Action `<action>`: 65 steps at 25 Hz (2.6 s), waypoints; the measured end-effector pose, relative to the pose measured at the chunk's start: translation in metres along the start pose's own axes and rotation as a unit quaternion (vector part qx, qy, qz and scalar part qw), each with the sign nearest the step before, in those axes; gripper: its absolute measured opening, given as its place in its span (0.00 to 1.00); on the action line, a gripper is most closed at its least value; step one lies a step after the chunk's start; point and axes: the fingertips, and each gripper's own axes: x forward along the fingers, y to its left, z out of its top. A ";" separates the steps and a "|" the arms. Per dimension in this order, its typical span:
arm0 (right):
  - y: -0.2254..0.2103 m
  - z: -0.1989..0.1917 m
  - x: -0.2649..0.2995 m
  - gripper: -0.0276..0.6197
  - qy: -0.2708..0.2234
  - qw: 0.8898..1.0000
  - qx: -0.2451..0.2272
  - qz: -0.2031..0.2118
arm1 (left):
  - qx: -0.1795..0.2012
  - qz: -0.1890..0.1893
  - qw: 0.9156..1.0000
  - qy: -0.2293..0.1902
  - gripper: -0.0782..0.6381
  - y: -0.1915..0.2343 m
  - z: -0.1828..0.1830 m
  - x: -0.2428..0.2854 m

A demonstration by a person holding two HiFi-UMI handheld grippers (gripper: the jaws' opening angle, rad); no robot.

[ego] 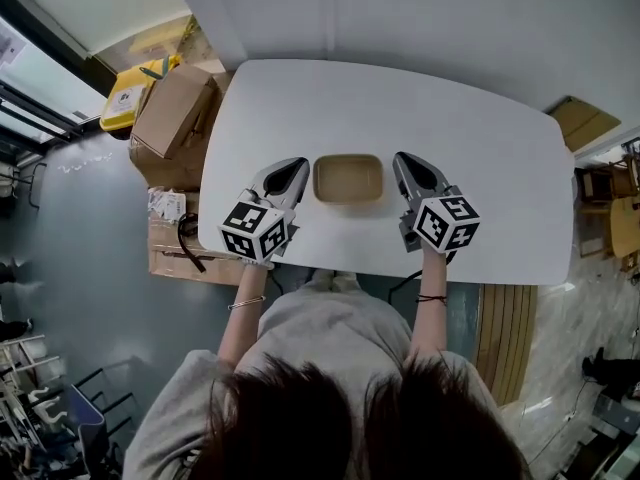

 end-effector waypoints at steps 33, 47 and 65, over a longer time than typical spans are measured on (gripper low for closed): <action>-0.031 -0.103 0.013 0.21 0.169 0.979 0.077 -0.084 | -0.073 -0.016 0.995 0.066 0.10 0.011 -0.075 0.002; -0.041 -0.119 0.020 0.21 0.189 0.973 0.099 -0.094 | -0.081 -0.005 0.994 0.074 0.10 0.011 -0.085 -0.001; -0.043 -0.123 0.025 0.13 0.191 0.968 0.121 -0.107 | -0.086 0.007 0.993 0.076 0.10 0.016 -0.092 -0.009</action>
